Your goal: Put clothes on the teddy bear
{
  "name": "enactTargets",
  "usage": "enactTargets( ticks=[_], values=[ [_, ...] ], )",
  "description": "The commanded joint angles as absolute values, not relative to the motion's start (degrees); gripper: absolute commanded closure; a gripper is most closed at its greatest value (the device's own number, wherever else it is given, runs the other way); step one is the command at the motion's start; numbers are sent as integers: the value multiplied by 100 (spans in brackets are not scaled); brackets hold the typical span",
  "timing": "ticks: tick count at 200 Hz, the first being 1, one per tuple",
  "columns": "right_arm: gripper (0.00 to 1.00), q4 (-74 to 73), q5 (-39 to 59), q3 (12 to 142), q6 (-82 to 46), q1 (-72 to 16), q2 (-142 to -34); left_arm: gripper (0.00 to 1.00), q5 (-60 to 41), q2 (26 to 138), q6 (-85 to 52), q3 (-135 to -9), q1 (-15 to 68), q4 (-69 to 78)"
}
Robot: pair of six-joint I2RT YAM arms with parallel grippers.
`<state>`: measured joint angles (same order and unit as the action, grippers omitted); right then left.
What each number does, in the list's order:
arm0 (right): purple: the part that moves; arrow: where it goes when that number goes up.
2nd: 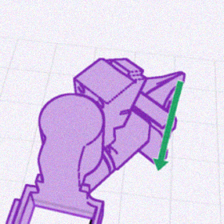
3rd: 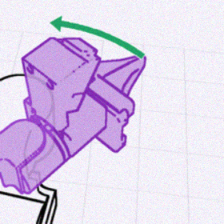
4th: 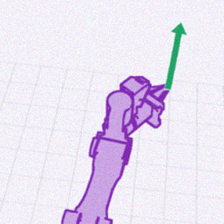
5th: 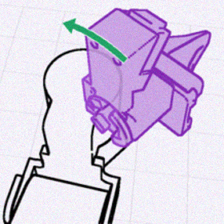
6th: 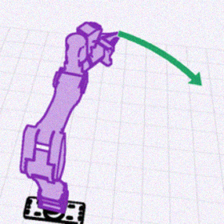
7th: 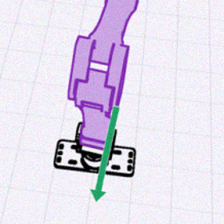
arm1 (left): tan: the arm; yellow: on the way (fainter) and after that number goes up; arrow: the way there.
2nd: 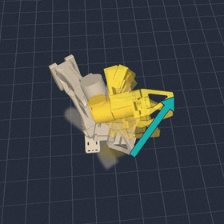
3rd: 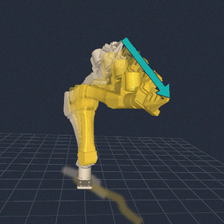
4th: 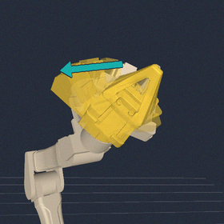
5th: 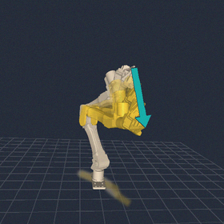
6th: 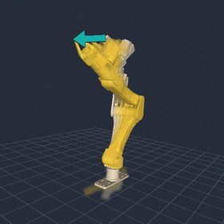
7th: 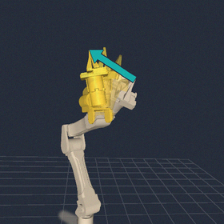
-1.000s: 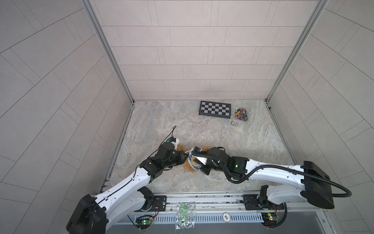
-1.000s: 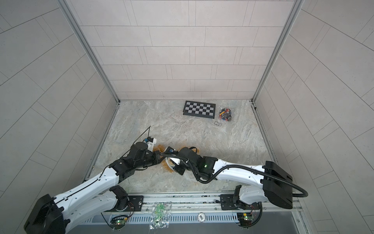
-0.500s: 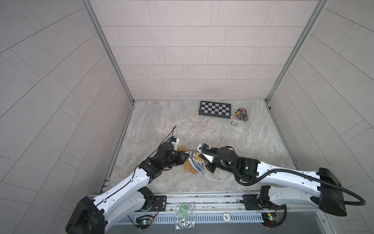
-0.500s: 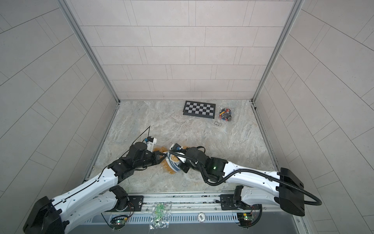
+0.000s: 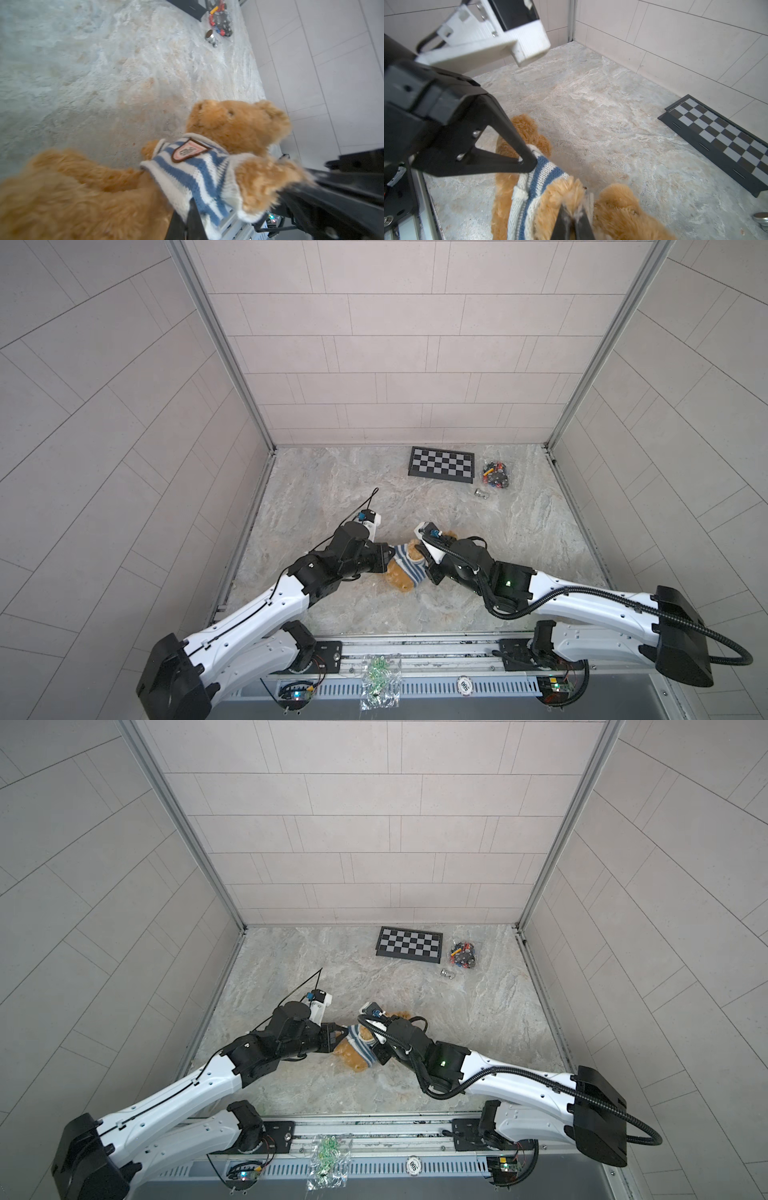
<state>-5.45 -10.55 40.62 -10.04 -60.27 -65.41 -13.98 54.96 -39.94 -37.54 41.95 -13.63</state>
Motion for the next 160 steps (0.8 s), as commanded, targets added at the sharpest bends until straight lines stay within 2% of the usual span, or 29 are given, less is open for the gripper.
enactTargets(
  ticks=[1,73,129,160],
  values=[
    [100,-927,-1437,4323,-1363,-5960,-6680,88,-1188,5539,-3849,-3790,4206,-1644],
    [100,-1137,-1275,4368,-1674,-5933,-7016,65,-1213,5203,-4166,-3579,4320,-1494],
    [100,-1236,-1227,4344,-1784,-5933,-7044,65,-1080,5732,-4462,-3552,4557,-965],
    [100,-1292,-1187,4298,-1862,-5933,-7040,71,-1079,5976,-4611,-3532,4562,-666]
  ],
)
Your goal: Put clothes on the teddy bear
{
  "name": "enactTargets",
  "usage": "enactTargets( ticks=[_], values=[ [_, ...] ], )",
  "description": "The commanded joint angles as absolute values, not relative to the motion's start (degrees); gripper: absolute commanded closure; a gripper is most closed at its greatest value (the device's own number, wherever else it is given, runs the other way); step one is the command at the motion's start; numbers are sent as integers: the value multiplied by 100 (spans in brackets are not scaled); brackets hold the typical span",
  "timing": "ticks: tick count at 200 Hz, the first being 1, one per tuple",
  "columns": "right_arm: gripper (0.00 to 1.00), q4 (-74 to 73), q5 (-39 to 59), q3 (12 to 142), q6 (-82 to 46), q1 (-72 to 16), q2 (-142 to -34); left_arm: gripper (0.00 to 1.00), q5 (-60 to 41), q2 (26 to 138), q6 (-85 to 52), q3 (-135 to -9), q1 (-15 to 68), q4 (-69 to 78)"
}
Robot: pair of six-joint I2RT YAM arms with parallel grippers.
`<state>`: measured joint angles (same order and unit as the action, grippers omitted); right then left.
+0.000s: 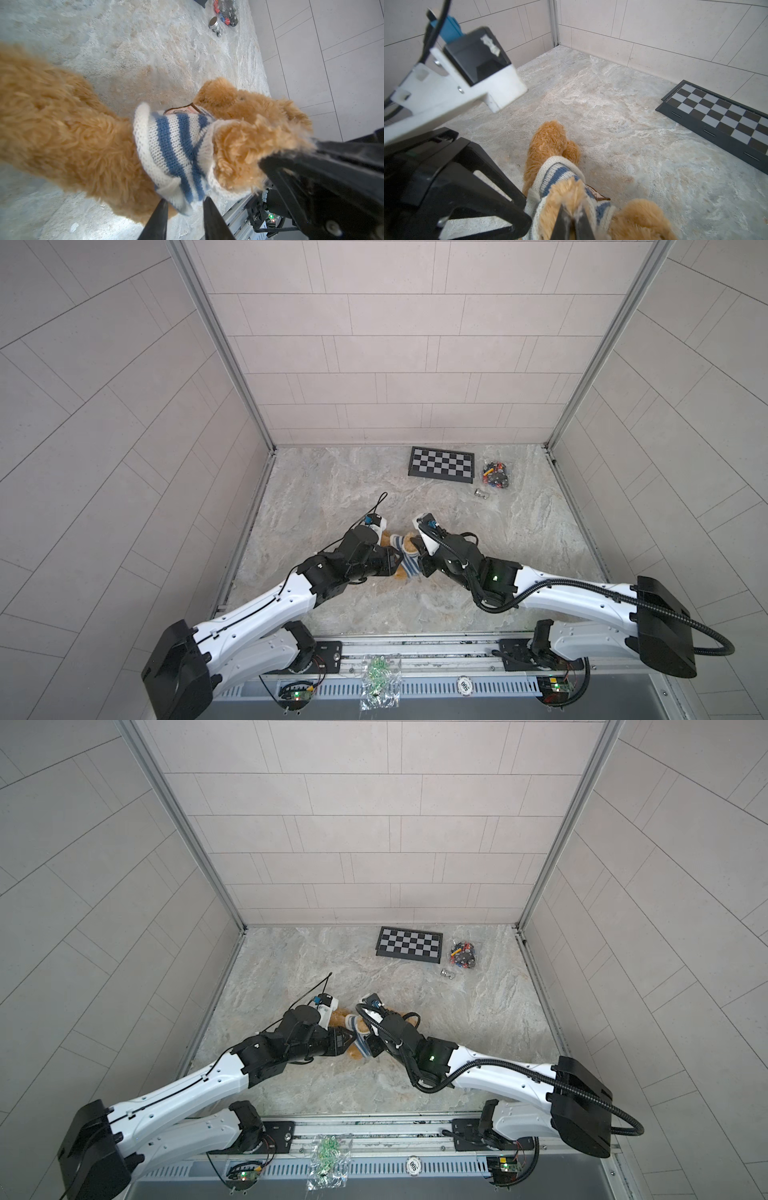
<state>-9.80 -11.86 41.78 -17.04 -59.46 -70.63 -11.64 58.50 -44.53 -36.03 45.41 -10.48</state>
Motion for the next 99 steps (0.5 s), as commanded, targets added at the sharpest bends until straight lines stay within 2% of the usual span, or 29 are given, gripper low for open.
enactTargets(
  ticks=[1,67,99],
  values=[
    [100,-1296,-1187,4294,-1863,-5933,-7036,72,-1076,5981,-4613,-3532,4562,-663],
    [100,-1136,-1332,4245,-1872,-5917,-6754,99,-752,5860,-4608,-3439,4559,-1009],
    [100,-670,-1496,4324,-1983,-5906,-6569,100,-752,5677,-4349,-3382,4446,-1382]
  ],
)
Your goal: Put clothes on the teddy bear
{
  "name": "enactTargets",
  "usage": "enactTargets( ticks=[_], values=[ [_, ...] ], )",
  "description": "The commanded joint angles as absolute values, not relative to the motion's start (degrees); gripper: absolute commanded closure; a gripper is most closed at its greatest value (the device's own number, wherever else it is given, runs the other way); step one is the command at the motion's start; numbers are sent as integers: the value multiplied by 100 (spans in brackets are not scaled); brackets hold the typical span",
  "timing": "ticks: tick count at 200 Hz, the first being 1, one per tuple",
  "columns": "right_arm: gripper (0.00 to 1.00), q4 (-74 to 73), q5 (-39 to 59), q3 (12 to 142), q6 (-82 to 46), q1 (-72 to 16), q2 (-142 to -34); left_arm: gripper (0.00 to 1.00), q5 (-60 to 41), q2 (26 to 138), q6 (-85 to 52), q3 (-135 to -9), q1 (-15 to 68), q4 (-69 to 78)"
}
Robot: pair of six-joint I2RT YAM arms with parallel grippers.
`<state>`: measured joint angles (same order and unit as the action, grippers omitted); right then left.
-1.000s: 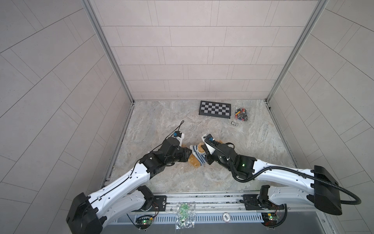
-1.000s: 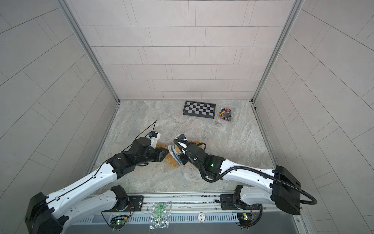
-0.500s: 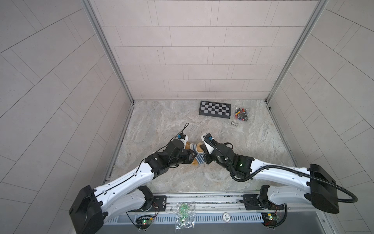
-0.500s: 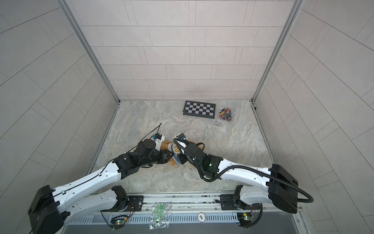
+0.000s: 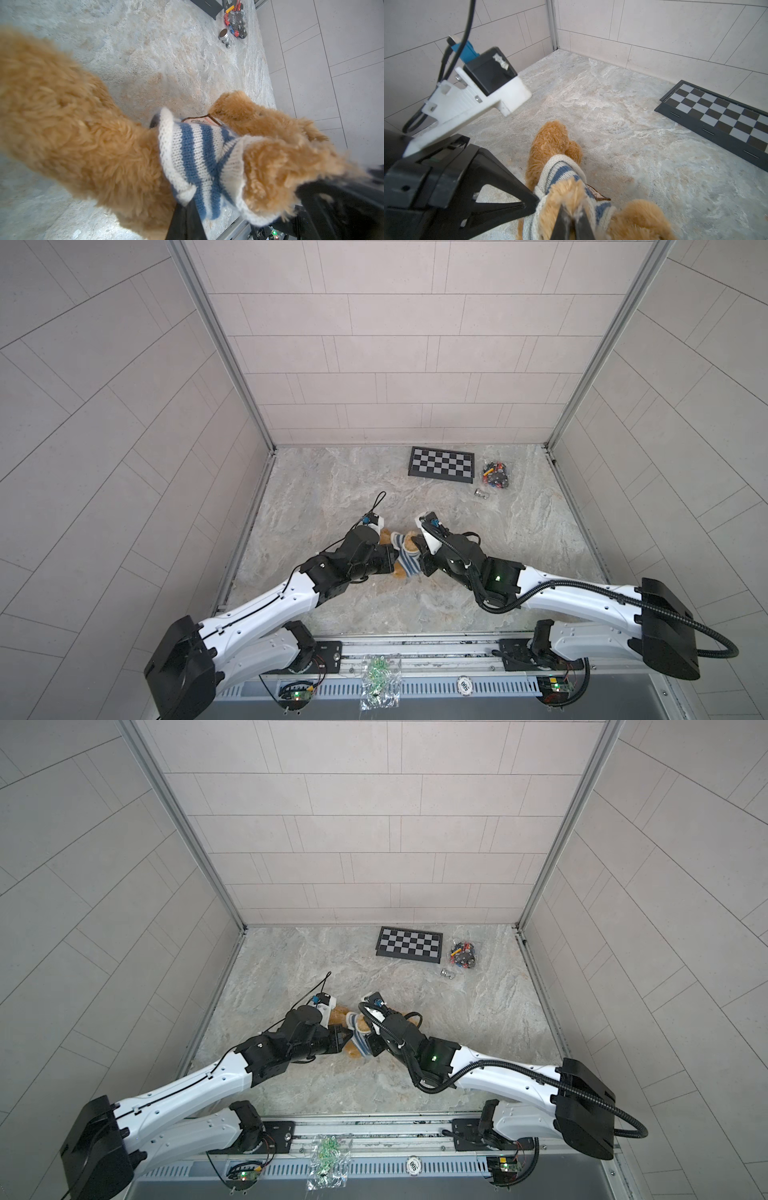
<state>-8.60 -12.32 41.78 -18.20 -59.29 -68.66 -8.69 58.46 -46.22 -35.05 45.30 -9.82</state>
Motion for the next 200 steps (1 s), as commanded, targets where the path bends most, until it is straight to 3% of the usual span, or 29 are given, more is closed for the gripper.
enactTargets(
  ticks=[1,56,157,200],
  values=[
    [100,-614,-1519,4342,-1990,-5906,-6562,100,-754,5669,-4337,-3379,4438,-1399],
    [100,214,-1378,4689,-2047,-5679,-6454,100,-1018,5441,-3570,-3583,4208,-2315],
    [100,650,296,5068,-1928,-4198,-7869,100,-1355,6081,-3381,-3946,4141,-1973],
    [100,529,767,5125,-1934,-3959,-8047,100,-1458,6251,-3311,-3973,3968,-1934]
  ],
)
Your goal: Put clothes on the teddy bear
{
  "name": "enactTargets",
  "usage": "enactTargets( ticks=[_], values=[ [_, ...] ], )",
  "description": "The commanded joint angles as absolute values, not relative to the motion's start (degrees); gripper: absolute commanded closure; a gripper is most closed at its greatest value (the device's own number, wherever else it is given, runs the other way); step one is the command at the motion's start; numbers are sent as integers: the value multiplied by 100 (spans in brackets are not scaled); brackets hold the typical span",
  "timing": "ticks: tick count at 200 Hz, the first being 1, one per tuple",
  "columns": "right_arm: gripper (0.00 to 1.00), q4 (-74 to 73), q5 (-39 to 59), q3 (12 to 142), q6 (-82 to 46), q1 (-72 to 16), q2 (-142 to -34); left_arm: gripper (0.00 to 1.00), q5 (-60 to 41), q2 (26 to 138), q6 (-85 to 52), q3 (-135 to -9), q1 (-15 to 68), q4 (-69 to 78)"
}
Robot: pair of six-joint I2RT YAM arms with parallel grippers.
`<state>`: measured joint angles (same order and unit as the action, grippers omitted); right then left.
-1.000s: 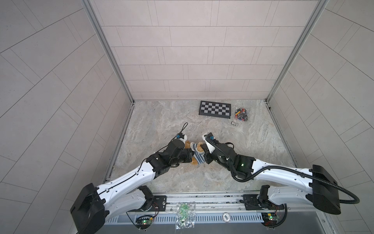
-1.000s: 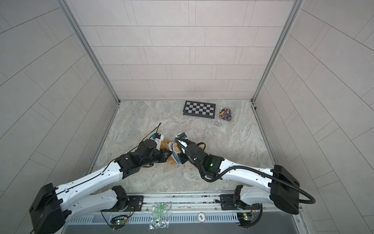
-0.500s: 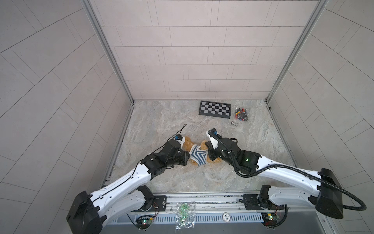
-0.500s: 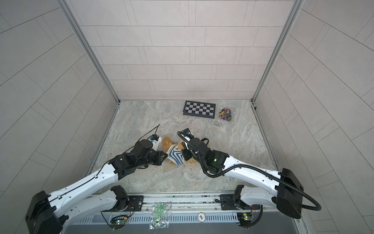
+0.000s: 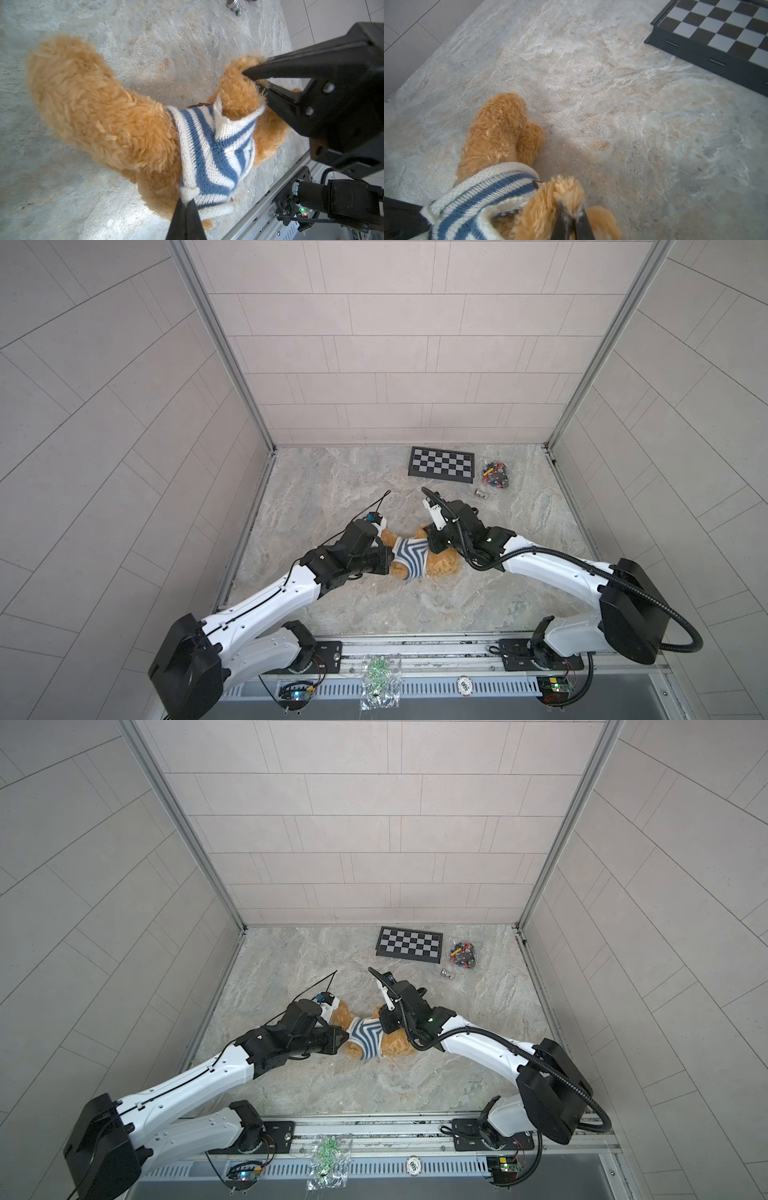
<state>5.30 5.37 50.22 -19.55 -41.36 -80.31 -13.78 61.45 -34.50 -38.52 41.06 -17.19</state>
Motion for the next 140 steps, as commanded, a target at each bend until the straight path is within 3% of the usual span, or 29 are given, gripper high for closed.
enactTargets(
  ticks=[1,30,110,140],
  values=[
    [100,528,801,5133,-1938,-3948,-8040,100,-1467,6263,-3312,-3977,3962,-1925],
    [87,456,1231,5164,-1856,-3985,-7582,100,-1498,6581,-3310,-4160,3913,-1742],
    [43,1767,592,4419,-1896,-4244,-5869,100,-1443,7191,-3246,-4623,3823,-1459],
    [36,2170,398,4175,-1873,-4254,-5656,100,-1402,7292,-3194,-4690,3789,-1425]
  ],
)
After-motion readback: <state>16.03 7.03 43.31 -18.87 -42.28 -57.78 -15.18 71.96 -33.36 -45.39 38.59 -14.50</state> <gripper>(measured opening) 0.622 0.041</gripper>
